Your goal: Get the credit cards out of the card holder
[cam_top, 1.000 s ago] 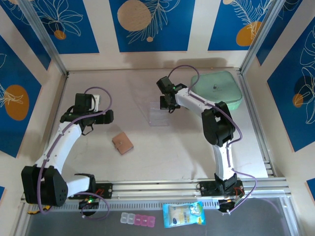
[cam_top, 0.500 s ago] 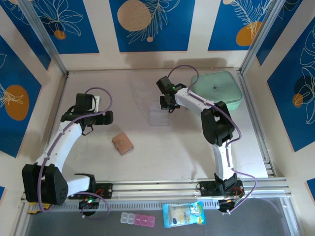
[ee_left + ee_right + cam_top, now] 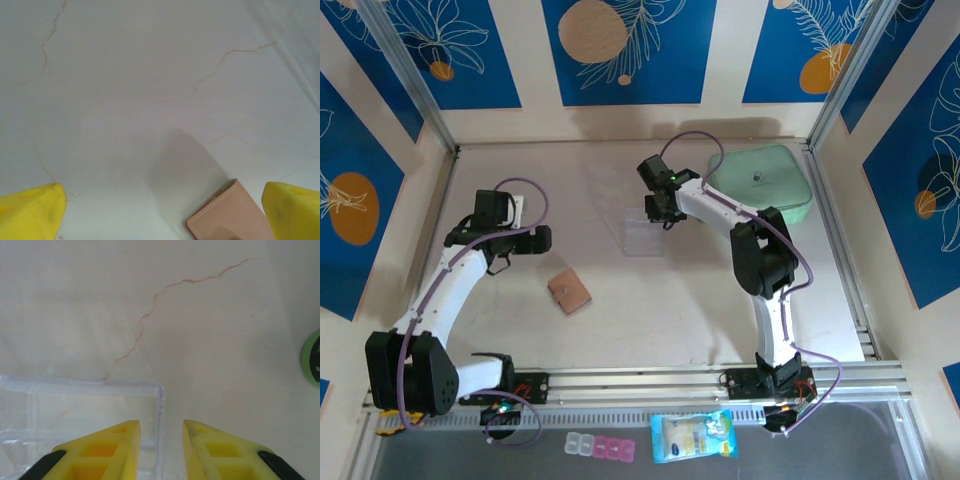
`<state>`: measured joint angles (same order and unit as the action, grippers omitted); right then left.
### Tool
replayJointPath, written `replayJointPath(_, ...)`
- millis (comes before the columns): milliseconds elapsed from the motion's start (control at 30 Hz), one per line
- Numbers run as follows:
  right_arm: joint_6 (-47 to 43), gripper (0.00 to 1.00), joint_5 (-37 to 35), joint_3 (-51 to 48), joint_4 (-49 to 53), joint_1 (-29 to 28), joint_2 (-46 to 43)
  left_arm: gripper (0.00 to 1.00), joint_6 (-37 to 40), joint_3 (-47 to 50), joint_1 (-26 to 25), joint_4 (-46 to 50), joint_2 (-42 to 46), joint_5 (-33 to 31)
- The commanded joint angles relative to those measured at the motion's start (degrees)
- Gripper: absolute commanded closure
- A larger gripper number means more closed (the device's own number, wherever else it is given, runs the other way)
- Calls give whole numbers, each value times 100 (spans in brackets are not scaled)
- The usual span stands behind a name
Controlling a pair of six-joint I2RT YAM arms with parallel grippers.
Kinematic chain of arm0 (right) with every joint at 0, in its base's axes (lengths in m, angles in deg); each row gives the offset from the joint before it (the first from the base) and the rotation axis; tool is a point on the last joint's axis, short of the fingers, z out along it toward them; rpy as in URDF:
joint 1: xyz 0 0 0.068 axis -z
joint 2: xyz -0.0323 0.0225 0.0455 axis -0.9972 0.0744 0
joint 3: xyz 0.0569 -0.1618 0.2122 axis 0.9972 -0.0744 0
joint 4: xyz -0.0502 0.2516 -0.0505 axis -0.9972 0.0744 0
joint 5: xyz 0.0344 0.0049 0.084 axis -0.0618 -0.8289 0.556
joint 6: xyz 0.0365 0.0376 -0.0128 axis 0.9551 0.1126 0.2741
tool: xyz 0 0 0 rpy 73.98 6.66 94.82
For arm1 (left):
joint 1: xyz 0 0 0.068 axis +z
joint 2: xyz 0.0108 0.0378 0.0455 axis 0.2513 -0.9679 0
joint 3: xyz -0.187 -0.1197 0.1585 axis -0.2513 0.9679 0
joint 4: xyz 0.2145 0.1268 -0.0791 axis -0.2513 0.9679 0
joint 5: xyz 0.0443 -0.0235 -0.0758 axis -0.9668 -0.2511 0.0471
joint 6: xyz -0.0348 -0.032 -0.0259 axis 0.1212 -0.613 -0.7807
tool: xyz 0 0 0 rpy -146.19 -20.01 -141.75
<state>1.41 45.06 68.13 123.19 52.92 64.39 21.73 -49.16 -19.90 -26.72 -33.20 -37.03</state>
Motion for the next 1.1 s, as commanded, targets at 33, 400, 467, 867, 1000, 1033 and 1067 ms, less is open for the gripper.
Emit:
replayJointPath(33,47,64,86,-170,130,-202,-640,0,-310,-161,51,206,-28,323)
replayJointPath(400,378,44,718,-1618,-345,-548,-1962,2,-1401,-231,-1092,-310,-753,854)
replayJointPath(467,471,39,833,-1979,-502,-551,-2284,2,-1411,-308,-1415,-407,-1019,846)
replayJointPath(867,676,14,937,-3374,-852,-412,-3491,1,-1385,-557,-1926,-834,-2573,1926)
replayJointPath(1000,640,15,927,-3510,-829,-333,-3610,2,-1445,-556,-1927,-681,-2825,1778)
replayJointPath(1033,636,15,917,-3528,-805,-316,-3624,1,-1459,-543,-1922,-581,-2821,1655)
replayJointPath(1067,640,15,917,-3543,-767,-298,-3662,1,-1464,-530,-1922,-449,-2798,1506)
